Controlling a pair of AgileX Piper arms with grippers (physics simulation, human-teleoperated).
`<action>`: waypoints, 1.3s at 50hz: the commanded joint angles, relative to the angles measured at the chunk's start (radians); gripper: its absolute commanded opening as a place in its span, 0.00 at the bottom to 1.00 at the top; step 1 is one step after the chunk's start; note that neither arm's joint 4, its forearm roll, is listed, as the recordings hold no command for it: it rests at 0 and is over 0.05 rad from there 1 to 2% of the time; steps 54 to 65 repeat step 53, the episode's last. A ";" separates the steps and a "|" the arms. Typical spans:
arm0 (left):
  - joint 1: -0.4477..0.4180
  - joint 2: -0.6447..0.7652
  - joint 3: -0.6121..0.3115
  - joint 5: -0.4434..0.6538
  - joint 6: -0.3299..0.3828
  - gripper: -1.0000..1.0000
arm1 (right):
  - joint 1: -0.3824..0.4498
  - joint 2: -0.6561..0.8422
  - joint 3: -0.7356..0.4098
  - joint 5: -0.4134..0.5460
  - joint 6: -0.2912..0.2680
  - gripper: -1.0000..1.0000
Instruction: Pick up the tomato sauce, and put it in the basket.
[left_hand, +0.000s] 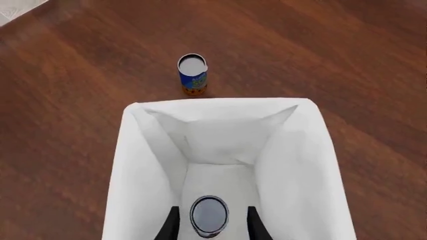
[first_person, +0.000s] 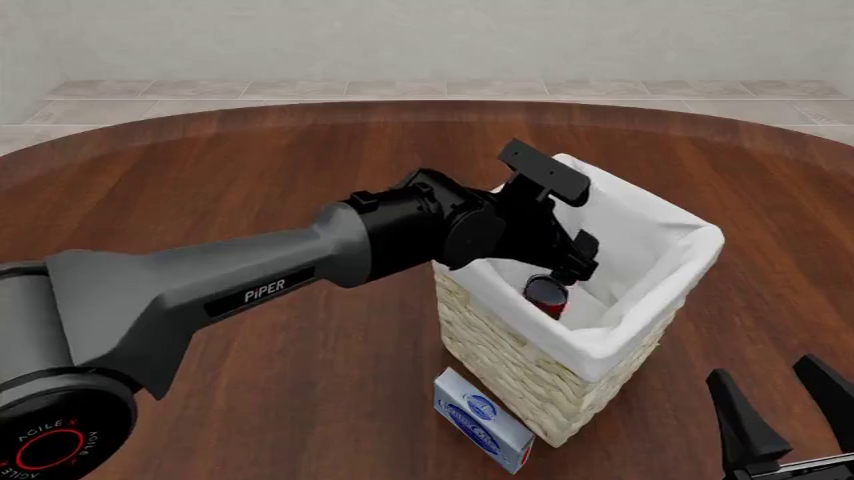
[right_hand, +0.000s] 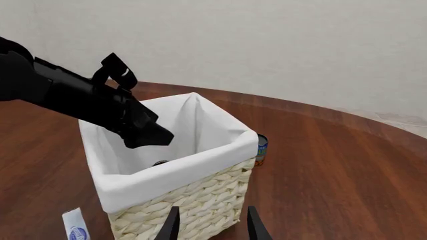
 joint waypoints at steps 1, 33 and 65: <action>-0.002 0.007 -0.005 0.001 0.000 1.00 | 0.000 -0.002 0.000 0.002 0.001 1.00; 0.019 -0.124 -0.090 0.042 0.017 1.00 | 0.009 -0.001 0.000 0.000 -0.006 1.00; 0.031 -0.204 -0.051 -0.015 -0.008 1.00 | 0.013 -0.006 0.000 0.002 -0.007 1.00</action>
